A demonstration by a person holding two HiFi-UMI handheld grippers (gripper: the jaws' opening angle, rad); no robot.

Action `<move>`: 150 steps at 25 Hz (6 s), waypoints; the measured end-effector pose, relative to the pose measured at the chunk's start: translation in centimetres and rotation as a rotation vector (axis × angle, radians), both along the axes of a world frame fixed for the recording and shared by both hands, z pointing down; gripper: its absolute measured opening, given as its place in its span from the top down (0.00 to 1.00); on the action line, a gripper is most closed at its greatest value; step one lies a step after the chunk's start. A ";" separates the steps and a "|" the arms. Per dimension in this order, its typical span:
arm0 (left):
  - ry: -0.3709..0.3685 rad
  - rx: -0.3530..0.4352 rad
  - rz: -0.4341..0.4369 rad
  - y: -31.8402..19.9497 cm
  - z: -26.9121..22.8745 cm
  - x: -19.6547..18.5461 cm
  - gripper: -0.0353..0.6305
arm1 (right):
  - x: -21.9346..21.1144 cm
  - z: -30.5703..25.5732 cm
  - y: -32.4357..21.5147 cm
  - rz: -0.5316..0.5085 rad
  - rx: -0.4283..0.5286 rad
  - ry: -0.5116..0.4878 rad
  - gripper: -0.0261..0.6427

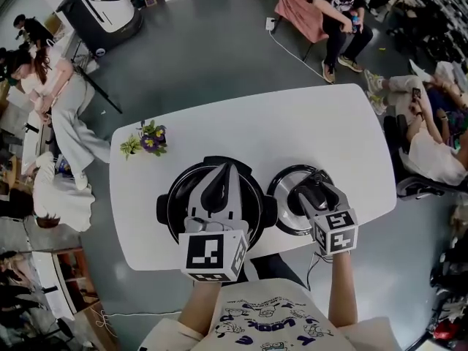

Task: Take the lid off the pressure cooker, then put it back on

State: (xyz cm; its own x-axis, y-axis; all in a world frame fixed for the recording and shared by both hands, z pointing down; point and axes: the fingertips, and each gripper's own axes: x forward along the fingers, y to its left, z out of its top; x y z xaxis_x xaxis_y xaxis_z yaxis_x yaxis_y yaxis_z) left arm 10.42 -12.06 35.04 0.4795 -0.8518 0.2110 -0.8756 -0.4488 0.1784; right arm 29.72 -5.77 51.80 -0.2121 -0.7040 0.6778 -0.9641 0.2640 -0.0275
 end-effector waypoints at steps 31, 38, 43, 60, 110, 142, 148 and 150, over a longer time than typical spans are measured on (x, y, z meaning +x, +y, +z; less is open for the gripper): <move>-0.028 -0.119 -0.033 -0.2 5.4 -0.5 0.93 | -0.1 11.1 1.8 -0.118 -0.495 0.117 0.50; -0.026 -0.121 -0.041 -0.2 5.4 -1.2 0.93 | -1.3 11.5 2.1 -0.123 -0.641 0.104 0.50; -0.020 -0.123 -0.049 0.0 5.4 -1.6 0.93 | -0.8 11.6 1.6 -0.143 -0.633 0.138 0.49; -0.011 -0.113 -0.088 1.1 4.8 -3.9 0.93 | 0.1 11.3 1.6 -0.172 -0.562 0.184 0.52; 0.033 -0.040 -0.239 5.9 0.7 -16.6 0.93 | -11.5 -14.0 1.5 -0.528 -0.454 0.169 0.52; 0.033 -0.088 -0.302 6.6 3.9 -28.2 0.93 | -27.7 -10.5 1.1 -0.623 -0.450 0.215 0.52; 0.040 -0.096 -0.284 6.2 4.6 -28.9 0.93 | -28.8 -10.0 1.0 -0.606 -0.456 0.215 0.52; 0.040 -0.097 -0.282 6.0 4.8 -29.2 0.93 | -29.1 -9.7 0.9 -0.601 -0.456 0.217 0.52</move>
State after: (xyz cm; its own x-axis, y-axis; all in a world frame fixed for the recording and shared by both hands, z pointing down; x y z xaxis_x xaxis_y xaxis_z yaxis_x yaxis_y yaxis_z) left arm -18.74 -6.07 39.88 0.2369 -0.9294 0.2831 -0.9546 -0.1685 0.2455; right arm 0.65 -4.88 42.13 -0.2980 -0.1527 0.9423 -0.6553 0.7505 -0.0857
